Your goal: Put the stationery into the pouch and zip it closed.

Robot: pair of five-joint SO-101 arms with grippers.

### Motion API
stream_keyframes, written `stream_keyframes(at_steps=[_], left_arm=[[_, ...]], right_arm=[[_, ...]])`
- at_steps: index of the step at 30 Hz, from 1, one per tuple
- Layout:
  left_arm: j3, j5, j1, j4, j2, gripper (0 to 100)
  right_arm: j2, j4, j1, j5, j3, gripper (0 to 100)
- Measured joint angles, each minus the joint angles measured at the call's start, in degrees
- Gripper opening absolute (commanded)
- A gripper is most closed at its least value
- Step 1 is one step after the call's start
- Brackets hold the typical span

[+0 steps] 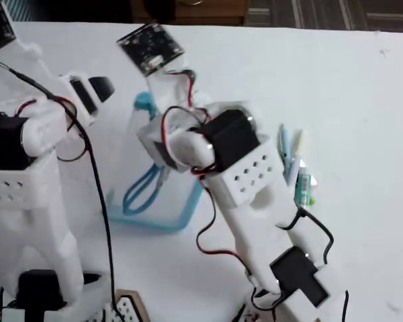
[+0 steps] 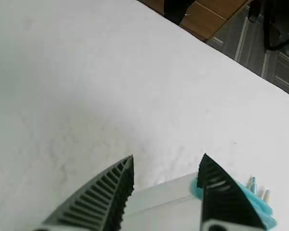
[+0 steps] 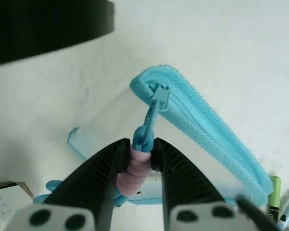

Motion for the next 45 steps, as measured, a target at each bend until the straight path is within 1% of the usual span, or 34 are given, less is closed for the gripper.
stream_keyframes(at_steps=[5,8,13,19,22,25,31,35,37,40,42,45], left_arm=[[-2.4,-3.0,3.6,0.2,-0.1,23],[0.2,-5.3,3.8,0.3,-0.1,23],[2.4,-10.1,3.8,0.4,-0.1,23],[6.5,-11.0,3.8,0.4,0.0,22],[8.1,-11.0,2.7,0.2,-0.1,20],[9.2,-11.0,1.3,0.1,-0.1,20],[11.0,-11.0,0.9,-0.4,-0.2,20],[11.0,-11.3,1.0,-0.4,-0.2,12],[11.0,-11.6,1.1,-0.4,-0.2,10],[11.1,-13.5,1.1,-0.4,-0.2,7],[11.1,-14.6,1.1,-0.3,-0.2,3],[11.2,-18.7,1.1,0.1,1.3,2]], right_arm=[[-0.3,-3.0,-1.6,-0.1,4.6,1.7],[-0.5,-4.9,-1.2,-0.1,6.2,1.7],[-0.5,-5.4,-1.2,-0.1,6.6,1.7],[-0.5,-5.4,-1.2,-0.1,6.6,1.7],[-0.5,-5.4,-1.3,-0.1,6.7,1.7],[-0.5,-5.5,-1.7,-0.1,6.7,1.7],[-0.5,-5.5,-1.7,-0.1,6.7,1.7],[-0.5,-5.5,-1.7,-0.1,6.7,1.7],[-0.5,-5.5,-1.8,-0.1,6.7,1.7],[-0.5,-5.5,-1.8,-0.1,6.7,1.7],[-0.5,-5.5,-1.8,-0.1,6.7,1.7],[-0.5,-5.5,-1.3,0.0,6.8,1.7]])
